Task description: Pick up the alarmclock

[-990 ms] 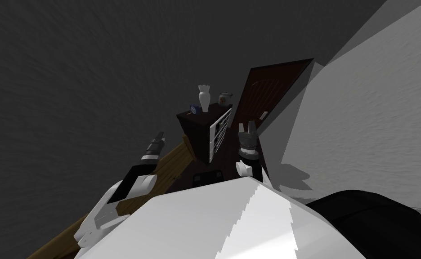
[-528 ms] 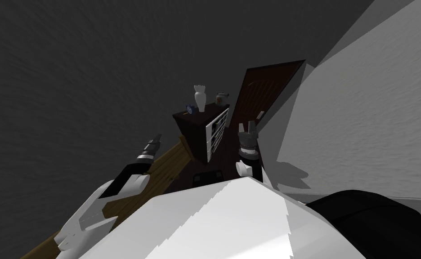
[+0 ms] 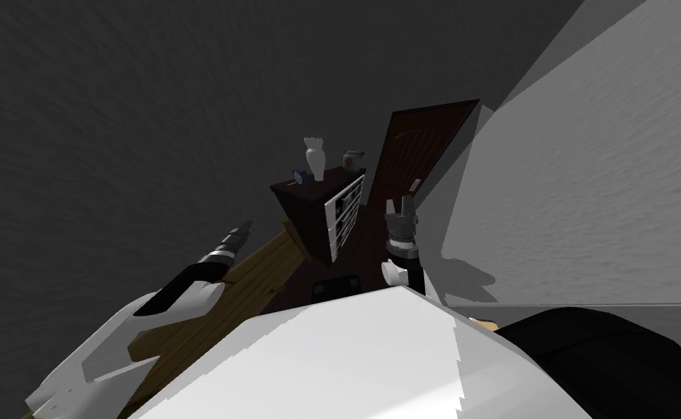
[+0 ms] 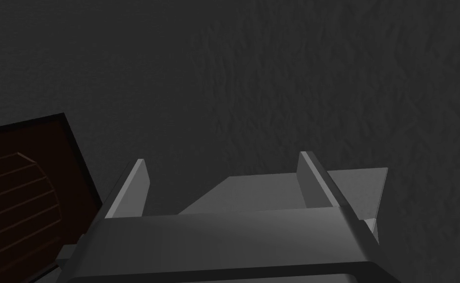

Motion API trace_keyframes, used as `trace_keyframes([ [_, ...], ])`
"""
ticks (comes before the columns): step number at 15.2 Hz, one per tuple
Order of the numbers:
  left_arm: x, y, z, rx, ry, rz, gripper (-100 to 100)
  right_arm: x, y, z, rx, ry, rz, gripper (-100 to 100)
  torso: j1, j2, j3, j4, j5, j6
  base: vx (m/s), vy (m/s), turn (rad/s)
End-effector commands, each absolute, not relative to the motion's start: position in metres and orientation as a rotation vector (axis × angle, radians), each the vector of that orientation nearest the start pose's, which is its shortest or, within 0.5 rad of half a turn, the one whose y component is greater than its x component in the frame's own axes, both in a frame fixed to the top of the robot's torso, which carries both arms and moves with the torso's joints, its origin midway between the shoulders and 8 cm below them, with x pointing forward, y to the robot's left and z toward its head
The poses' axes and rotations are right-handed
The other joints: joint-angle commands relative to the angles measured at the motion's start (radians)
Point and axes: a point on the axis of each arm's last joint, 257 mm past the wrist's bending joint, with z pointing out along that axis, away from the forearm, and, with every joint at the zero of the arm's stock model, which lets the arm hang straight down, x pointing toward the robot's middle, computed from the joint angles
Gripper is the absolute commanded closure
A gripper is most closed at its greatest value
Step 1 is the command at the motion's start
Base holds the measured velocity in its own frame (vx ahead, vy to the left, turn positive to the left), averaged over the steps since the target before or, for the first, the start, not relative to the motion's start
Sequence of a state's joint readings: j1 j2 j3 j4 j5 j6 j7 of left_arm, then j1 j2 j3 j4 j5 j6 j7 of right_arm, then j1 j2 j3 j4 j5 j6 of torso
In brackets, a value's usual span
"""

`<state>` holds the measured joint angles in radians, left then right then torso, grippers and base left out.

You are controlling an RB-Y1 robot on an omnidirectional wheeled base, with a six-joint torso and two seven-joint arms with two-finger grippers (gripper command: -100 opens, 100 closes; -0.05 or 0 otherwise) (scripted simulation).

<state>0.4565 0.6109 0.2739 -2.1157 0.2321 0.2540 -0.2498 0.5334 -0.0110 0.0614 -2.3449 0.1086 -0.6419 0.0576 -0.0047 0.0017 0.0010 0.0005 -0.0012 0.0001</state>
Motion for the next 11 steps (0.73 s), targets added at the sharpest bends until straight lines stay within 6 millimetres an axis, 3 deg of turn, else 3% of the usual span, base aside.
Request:
trace_keyframes([
  [1,0.418,0.483,-0.13,-0.831,1.485,-0.456,-100,0.306,-0.239,0.065,0.427,0.573,1.272,0,0.0,0.0,0.0,0.0,0.0,0.0,-0.005,-0.078,-0.122],
  [4,0.417,0.488,-0.135,-0.84,1.518,-0.422,-100,0.306,-0.239,0.065,0.427,0.573,1.272,0,-0.001,-0.001,-0.001,0.0,0.0,0.0,-0.005,-0.072,-0.049],
  [5,0.414,0.519,-0.133,-0.864,1.53,-0.356,-100,0.306,-0.239,0.065,0.427,0.573,1.272,0,0.001,-0.001,-0.001,0.0,0.0,0.0,-0.001,-0.096,-0.133],
  [8,0.413,0.524,-0.137,-0.874,1.562,-0.319,-100,0.306,-0.239,0.065,0.427,0.572,1.272,0,-0.002,-0.001,-0.001,0.0,-0.001,0.0,-0.001,-0.086,-0.046],
  [9,0.408,0.555,-0.132,-0.901,1.566,-0.258,-100,0.306,-0.239,0.065,0.427,0.573,1.272,0,0.0,-0.001,-0.001,0.0,0.0,0.0,-0.002,-0.076,-0.116],
  [11,0.407,0.56,-0.134,-0.905,1.597,-0.219,-100,0.306,-0.239,0.065,0.427,0.572,1.272,0,-0.001,-0.001,-0.001,0.0,0.0,0.0,0.002,-0.092,-0.097],
])
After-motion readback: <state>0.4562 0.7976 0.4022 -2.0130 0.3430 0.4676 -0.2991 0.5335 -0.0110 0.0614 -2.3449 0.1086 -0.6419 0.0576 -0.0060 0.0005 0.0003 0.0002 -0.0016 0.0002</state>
